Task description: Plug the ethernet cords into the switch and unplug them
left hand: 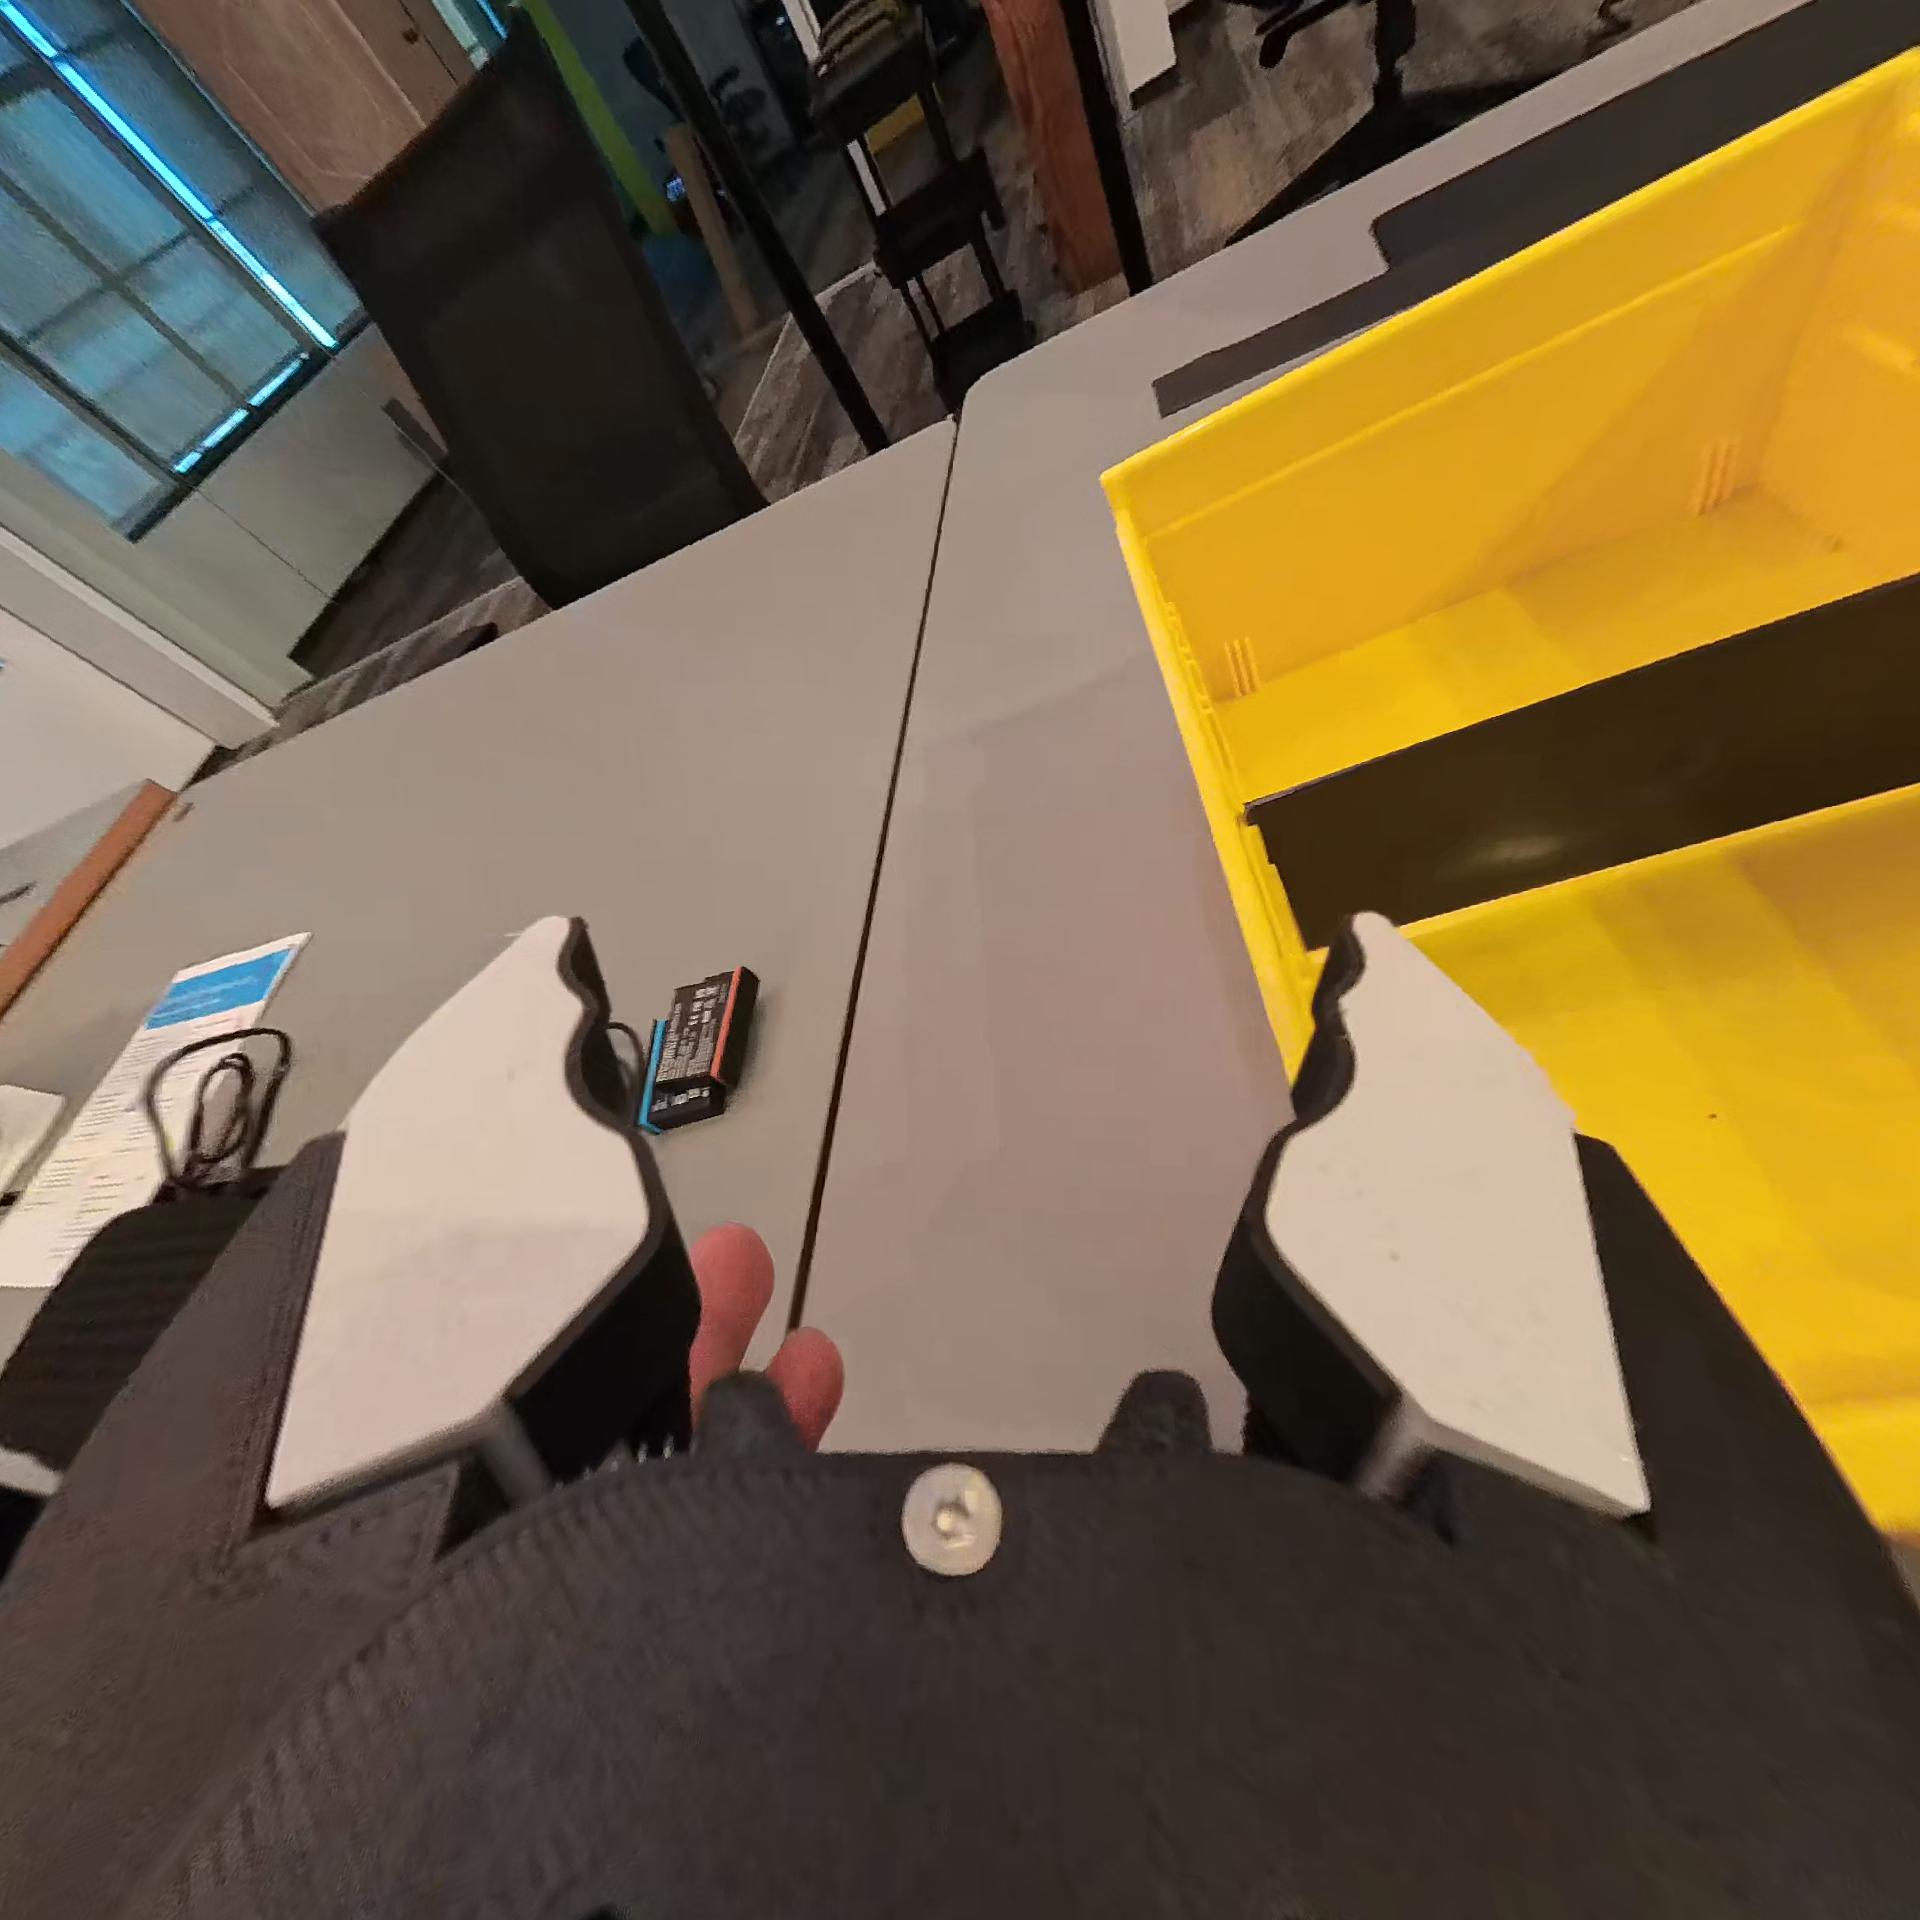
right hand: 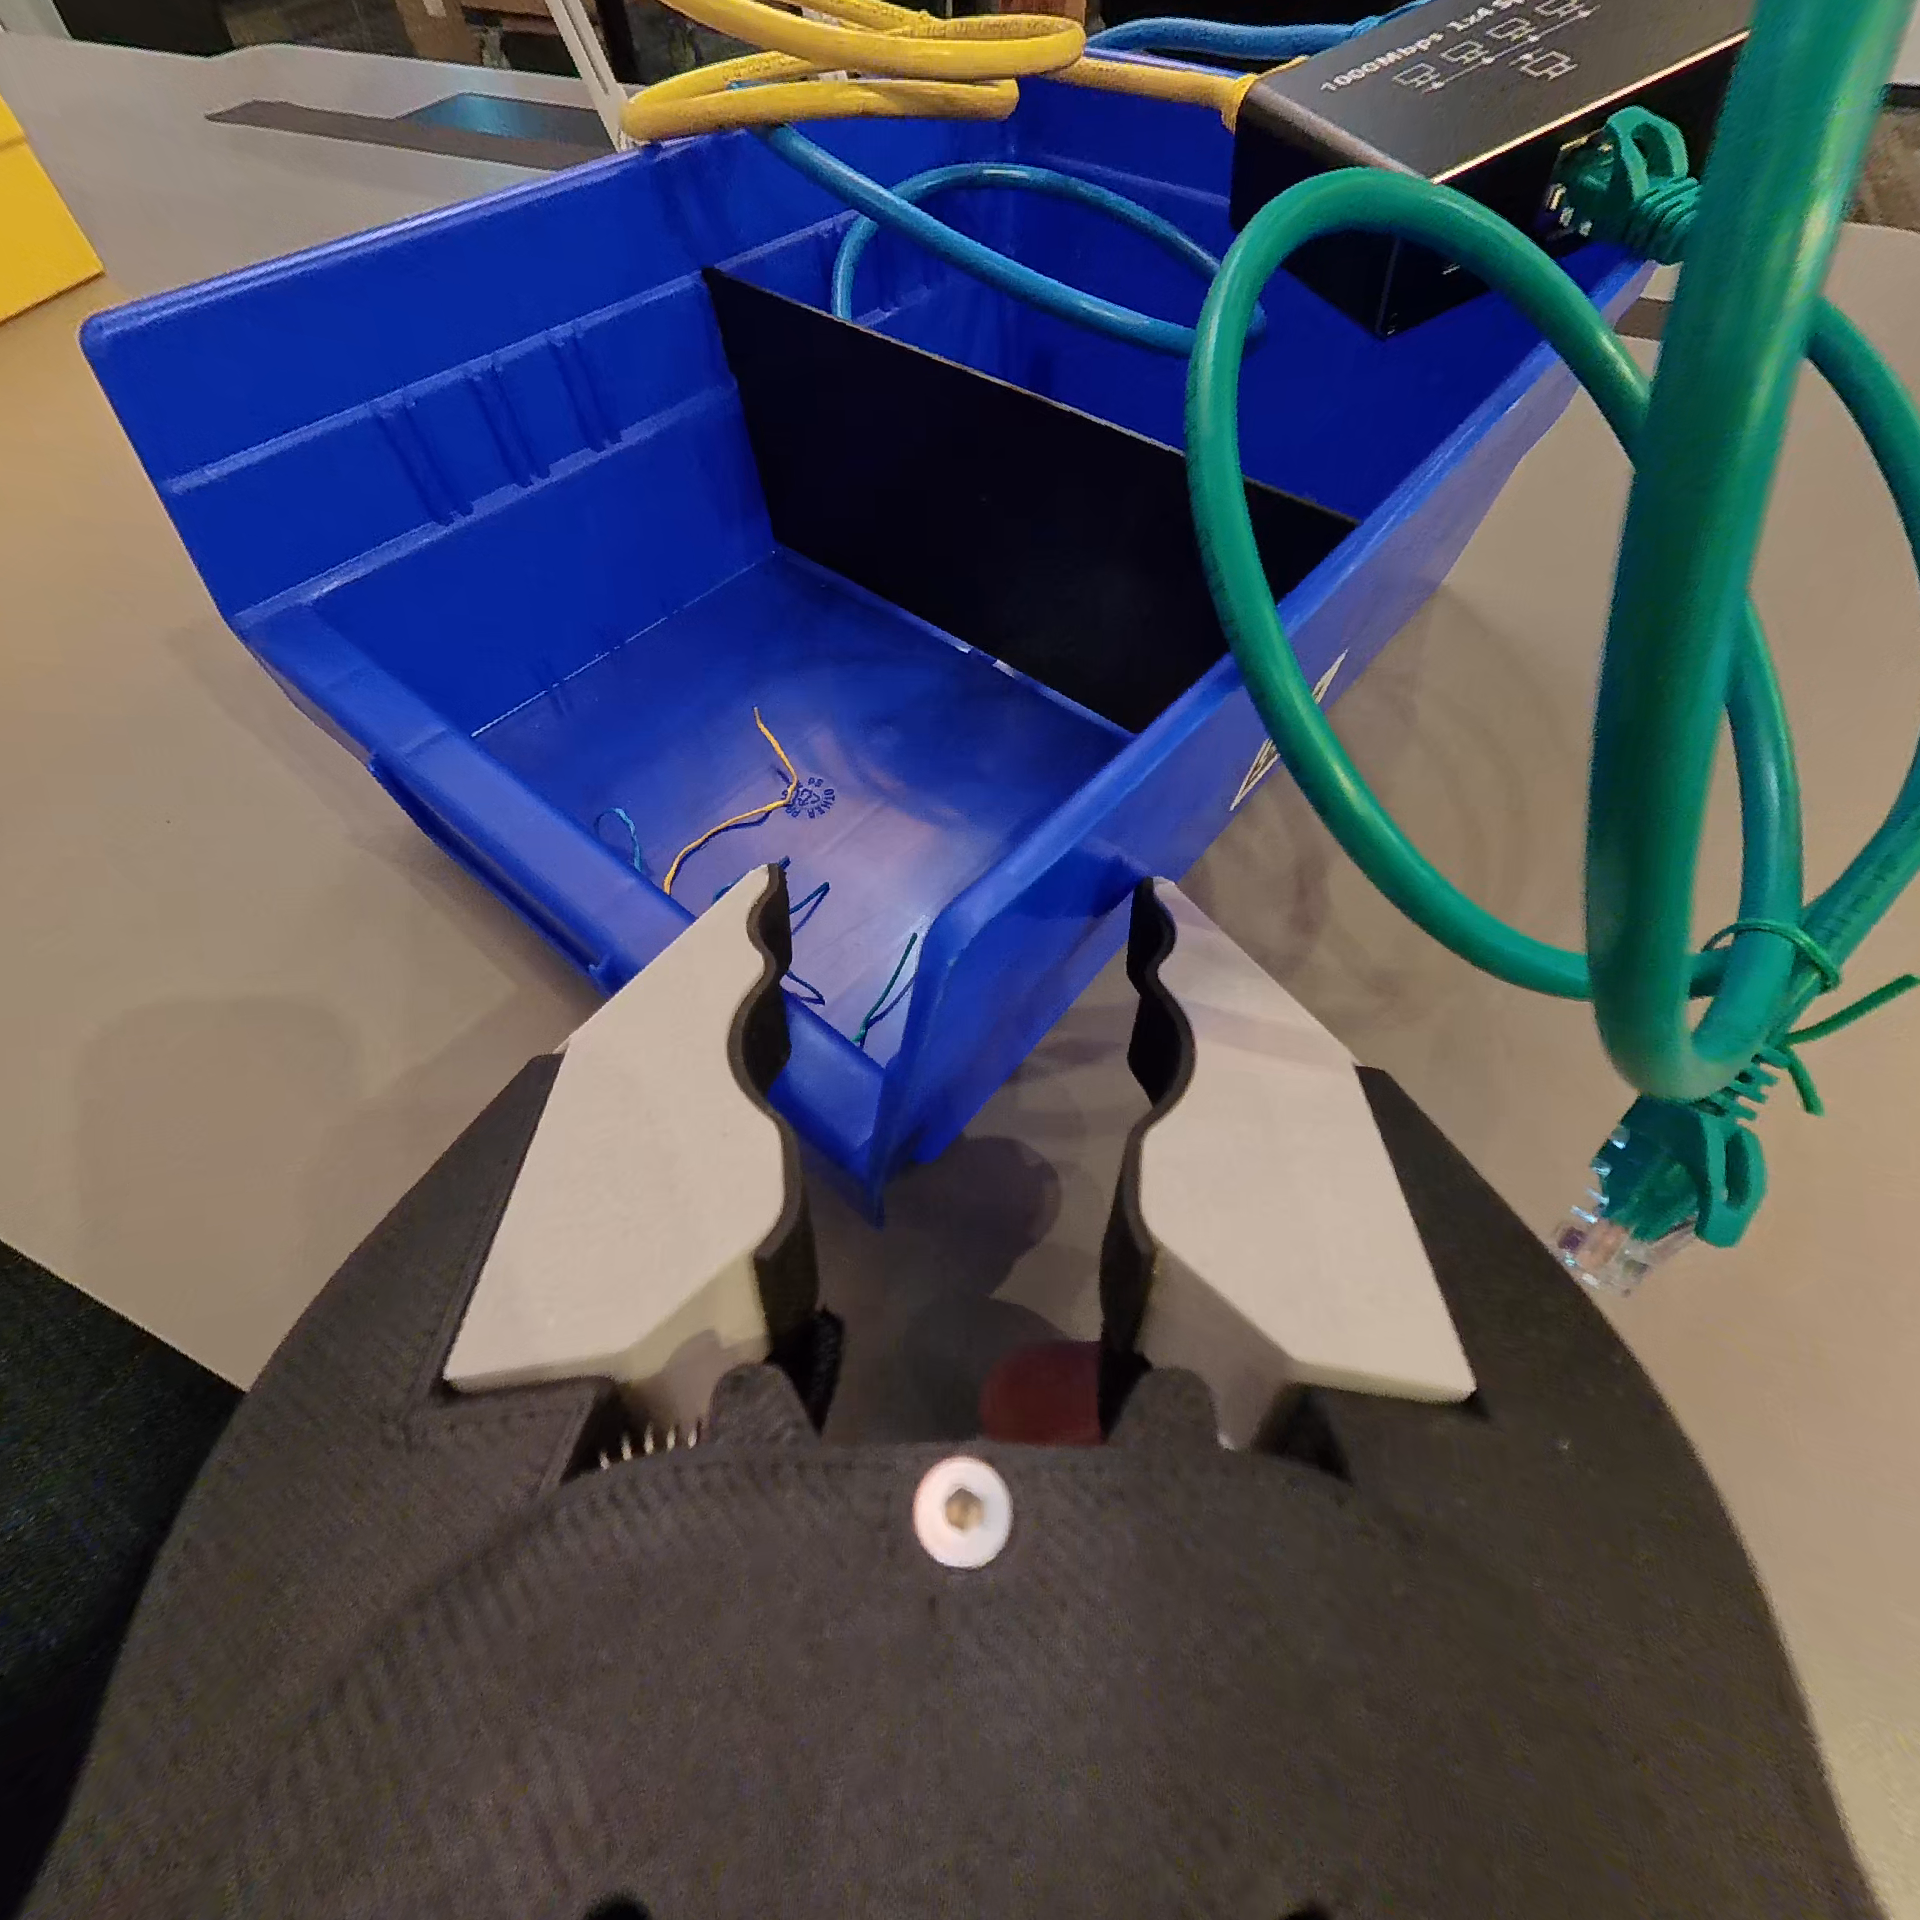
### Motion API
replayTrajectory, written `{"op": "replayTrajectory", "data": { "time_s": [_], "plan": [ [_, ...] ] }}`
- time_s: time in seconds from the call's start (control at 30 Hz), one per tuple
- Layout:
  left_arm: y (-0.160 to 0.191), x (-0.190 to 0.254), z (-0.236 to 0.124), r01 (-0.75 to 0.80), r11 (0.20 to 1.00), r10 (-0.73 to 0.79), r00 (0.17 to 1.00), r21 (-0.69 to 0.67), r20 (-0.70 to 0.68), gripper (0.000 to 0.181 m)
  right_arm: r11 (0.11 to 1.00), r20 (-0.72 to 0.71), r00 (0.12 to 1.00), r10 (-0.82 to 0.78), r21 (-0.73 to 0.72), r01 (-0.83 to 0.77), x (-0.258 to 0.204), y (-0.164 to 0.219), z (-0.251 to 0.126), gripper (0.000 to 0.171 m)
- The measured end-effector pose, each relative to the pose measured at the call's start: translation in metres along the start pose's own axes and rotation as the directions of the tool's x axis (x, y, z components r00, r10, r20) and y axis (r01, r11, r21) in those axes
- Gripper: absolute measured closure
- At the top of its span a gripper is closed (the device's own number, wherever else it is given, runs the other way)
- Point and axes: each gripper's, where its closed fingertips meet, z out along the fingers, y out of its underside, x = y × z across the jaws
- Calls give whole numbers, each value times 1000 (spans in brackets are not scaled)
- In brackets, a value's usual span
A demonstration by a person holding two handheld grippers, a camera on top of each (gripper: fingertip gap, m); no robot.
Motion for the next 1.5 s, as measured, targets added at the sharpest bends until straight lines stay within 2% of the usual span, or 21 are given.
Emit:
{"op": "replayTrajectory", "data": {
  "time_s": [0.1, 0.27, 0.43, 0.53, 0.7, 0.97, 1.4, 1.5],
  "plan": [
    [-5, -4, -3, 56, 998, -57, 998, 37, 6, 60, 1000, 0, 1000, 1, 0, -1, 0, 0, 0, 108],
    [-19, 1, -10, 66, 991, -63, 998, 118, -29, 69, 1000, 1, 1000, 2, 1, -2, 0, 0, 0, 107],
    [-29, 24, -15, 175, 972, -144, 971, 159, -190, 77, 1000, 1, 1000, 4, 1, -4, 0, 0, 0, 108],
    [-26, 40, -13, 195, 970, -154, 955, 146, -254, 77, 1000, 0, 1000, 4, 2, -4, 0, 0, 0, 108],
    [-18, 65, -7, 127, 987, -89, 948, 104, -306, 78, 1000, -1, 1000, 5, 3, -5, 0, 0, 0, 108],
    [-10, 99, -3, 114, 992, -82, 907, 52, -414, 83, 1000, -2, 1000, 6, 4, -6, 0, 0, 0, 108],
    [8, 106, 10, -85, 996, 78, 943, -7, -324, 104, 1000, -4, 1000, 8, 6, -8, 0, 0, 0, 108],
    [9, 102, 10, -85, 996, 79, 948, -4, -307, 112, 1000, -5, 1000, 7, 6, -7, 0, 0, 0, 109]
  ]
}}
